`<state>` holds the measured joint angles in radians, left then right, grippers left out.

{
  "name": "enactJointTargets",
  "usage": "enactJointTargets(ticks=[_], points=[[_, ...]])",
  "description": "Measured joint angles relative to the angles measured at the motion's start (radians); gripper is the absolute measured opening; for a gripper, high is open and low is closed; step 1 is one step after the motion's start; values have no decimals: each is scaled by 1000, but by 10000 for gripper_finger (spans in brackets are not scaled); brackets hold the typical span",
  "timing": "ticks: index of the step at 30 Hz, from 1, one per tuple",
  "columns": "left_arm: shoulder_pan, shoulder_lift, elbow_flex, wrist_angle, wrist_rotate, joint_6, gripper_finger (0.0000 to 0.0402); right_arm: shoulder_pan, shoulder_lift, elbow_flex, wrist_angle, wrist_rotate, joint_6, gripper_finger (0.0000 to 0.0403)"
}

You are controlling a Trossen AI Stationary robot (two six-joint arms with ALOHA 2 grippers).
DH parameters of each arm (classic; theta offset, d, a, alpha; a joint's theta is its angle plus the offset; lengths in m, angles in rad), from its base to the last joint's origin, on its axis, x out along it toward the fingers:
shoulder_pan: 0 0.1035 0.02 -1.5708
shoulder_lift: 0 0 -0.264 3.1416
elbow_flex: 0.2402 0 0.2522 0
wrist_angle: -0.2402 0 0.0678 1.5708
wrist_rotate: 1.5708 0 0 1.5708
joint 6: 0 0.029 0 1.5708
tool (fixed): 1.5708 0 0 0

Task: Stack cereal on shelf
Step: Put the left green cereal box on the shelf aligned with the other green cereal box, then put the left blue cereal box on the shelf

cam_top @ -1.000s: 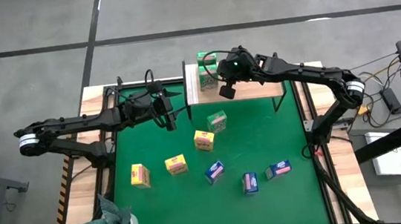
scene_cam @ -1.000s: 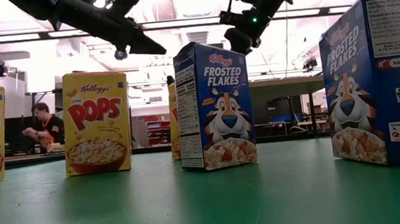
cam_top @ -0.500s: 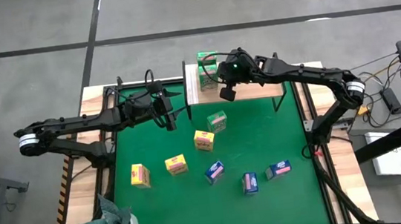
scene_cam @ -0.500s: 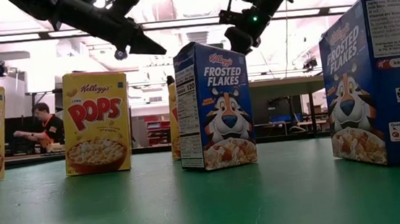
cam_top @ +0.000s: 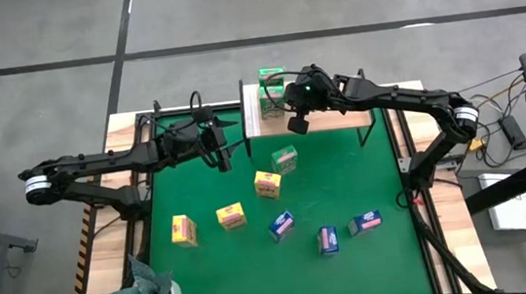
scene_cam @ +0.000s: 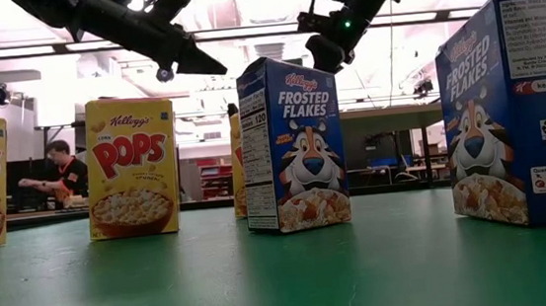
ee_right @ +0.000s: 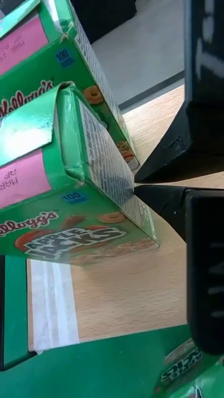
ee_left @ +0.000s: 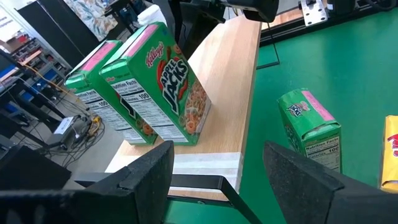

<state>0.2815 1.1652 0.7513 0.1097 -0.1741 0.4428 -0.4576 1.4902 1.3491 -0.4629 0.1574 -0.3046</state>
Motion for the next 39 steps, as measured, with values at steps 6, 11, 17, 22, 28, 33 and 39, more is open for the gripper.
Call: enactJointTargets(ticks=[6,11,17,22,28,33,39], points=[[0,0,0,0,0,-3,230,1,-9,0,-12,55,0,9],[0,0,0,-2,0,-3,230,9,-48,4,-63,63,39,9],[0,0,0,-5,0,-4,230,71,-124,5,-134,-8,178,9],[0,0,0,1,1,-15,230,177,-151,5,-152,-123,323,9],[-1,-3,0,0,1,-27,230,341,-132,35,-181,-137,497,9],[-4,-9,0,-13,1,-43,230,425,-95,137,-261,-137,653,9],[-5,-13,0,-20,4,-26,230,522,-29,218,-351,-203,641,9]])
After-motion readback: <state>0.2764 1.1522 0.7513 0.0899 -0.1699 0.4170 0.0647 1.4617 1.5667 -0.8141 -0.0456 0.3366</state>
